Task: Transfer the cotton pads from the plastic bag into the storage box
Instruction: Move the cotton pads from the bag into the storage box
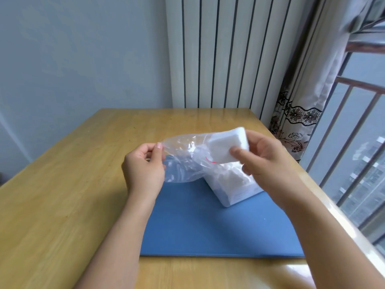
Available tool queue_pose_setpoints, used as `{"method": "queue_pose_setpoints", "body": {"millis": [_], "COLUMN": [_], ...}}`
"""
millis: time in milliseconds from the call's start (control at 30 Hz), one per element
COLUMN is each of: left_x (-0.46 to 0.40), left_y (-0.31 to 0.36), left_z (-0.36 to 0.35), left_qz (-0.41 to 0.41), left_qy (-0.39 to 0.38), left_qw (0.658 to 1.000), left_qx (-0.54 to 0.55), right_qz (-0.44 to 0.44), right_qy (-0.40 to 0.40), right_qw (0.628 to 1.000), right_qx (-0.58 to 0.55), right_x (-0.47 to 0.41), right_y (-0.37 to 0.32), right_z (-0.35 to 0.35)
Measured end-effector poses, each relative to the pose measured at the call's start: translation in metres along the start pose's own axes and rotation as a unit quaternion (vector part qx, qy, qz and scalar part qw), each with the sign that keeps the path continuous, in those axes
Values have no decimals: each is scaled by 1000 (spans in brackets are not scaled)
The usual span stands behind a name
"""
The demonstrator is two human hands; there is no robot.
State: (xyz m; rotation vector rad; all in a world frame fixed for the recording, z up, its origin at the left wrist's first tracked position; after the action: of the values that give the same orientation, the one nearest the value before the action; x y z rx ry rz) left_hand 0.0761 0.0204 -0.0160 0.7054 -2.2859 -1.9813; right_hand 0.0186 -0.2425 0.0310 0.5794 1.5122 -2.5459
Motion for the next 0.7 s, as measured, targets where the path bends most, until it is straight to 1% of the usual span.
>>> {"method": "queue_pose_setpoints", "body": {"millis": [133, 267, 333, 400, 467, 533, 600, 667, 700], "left_x": [-11, -8, -6, -4, -3, -7, -7, -4, -2], "left_y": [9, 25, 34, 43, 46, 33, 17, 17, 21], "left_z": [21, 33, 37, 40, 35, 25, 14, 8, 9], "left_qz": [-53, -94, -111, -130, -133, -84, -28, -31, -41], "left_qy": [49, 80, 94, 101, 73, 11, -47, -62, -49], "left_qw": [995, 978, 968, 961, 956, 954, 947, 933, 929], "left_qx": [-74, -170, -202, -222, -251, -286, -316, -353, -364], "right_qz": [-45, -83, -90, -108, -132, -135, -113, -90, -78], "right_qy": [-33, -54, -57, -37, -13, -4, -17, -26, -27], "right_qw": [995, 975, 973, 984, 991, 981, 966, 952, 943], "right_qx": [-77, -198, -206, -135, 5, 141, 231, 292, 323], "right_x": [-2, -1, 0, -1, 0, 1, 3, 6, 7], "right_y": [11, 12, 12, 19, 29, 33, 29, 21, 17], "right_z": [10, 7, 8, 10, 13, 14, 10, 4, 3]}}
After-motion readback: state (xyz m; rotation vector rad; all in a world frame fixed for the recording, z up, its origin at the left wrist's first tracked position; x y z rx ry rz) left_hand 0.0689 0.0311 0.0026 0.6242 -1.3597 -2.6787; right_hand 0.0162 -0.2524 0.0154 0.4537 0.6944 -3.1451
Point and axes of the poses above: each hand's wrist, its own x-axis away from the middle knuckle, its own z-axis out of the back of the hand, y = z × x, the point moved 10 cm from there along -x, towards the middle knuckle, and after that the axes turned 14 degrees about x, right-handed, at the moved point
